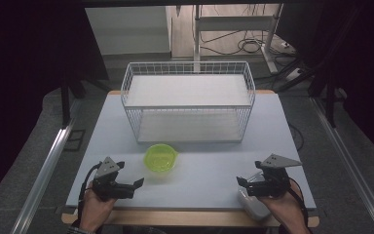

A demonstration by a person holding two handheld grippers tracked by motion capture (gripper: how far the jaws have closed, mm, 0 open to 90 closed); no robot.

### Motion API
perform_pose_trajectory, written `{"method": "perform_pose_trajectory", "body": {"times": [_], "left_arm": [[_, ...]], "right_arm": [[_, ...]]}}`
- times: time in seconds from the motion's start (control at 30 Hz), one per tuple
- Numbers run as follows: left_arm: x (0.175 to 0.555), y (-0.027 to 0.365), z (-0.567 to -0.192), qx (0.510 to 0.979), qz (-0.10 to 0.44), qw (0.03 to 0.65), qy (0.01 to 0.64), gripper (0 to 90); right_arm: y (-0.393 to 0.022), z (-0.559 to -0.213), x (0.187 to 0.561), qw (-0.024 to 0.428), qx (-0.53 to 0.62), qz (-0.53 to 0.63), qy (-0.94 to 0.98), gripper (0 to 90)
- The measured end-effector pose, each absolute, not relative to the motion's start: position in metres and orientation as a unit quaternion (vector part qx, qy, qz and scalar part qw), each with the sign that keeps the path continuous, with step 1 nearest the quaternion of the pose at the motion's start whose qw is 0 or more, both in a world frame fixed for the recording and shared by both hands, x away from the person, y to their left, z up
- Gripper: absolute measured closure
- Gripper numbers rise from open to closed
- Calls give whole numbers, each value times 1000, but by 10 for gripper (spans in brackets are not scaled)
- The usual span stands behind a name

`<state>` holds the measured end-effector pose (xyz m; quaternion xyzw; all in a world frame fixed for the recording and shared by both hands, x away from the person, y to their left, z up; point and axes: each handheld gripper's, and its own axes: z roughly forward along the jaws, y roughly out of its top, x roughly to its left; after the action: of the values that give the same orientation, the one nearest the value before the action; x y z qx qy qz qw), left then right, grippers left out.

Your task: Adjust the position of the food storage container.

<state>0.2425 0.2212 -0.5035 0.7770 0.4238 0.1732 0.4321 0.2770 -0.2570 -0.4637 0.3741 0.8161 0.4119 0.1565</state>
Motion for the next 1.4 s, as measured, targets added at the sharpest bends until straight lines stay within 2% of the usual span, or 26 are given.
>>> {"method": "perform_pose_trajectory", "body": {"times": [0.33, 0.7, 0.87, 0.9, 1.0, 1.03, 1.07, 1.1, 1.13, 1.2, 1.23, 1.4], "left_arm": [[241, 215, -503, 785, 178, 423, 417, 11], [241, 212, -499, 785, 175, 431, 410, 94], [242, 206, -493, 784, 163, 450, 396, 229], [244, 202, -490, 786, 153, 456, 388, 323], [247, 197, -488, 790, 151, 455, 383, 454], [249, 194, -487, 791, 147, 457, 379, 454], [251, 192, -486, 792, 144, 461, 374, 540], [253, 189, -484, 792, 143, 464, 371, 540], [258, 184, -483, 794, 136, 468, 363, 636], [261, 179, -482, 798, 131, 466, 358, 671], [265, 171, -481, 807, 131, 460, 348, 746], [274, 153, -477, 818, 125, 455, 330, 870]], "right_arm": [[-258, -466, 278, 155, 377, 407, 817, 109], [-257, -465, 277, 161, 376, 405, 818, 135], [-256, -464, 277, 162, 376, 401, 820, 151], [-255, -464, 276, 164, 374, 401, 820, 158], [-255, -463, 276, 165, 374, 400, 821, 159], [-255, -463, 276, 167, 374, 399, 821, 160], [-255, -462, 276, 170, 373, 397, 821, 165], [-255, -462, 276, 170, 373, 397, 821, 165], [-255, -462, 276, 170, 374, 396, 821, 169], [-256, -462, 276, 170, 375, 396, 821, 171], [-256, -462, 276, 171, 375, 394, 822, 175], [-256, -461, 277, 174, 376, 392, 821, 179]]}}
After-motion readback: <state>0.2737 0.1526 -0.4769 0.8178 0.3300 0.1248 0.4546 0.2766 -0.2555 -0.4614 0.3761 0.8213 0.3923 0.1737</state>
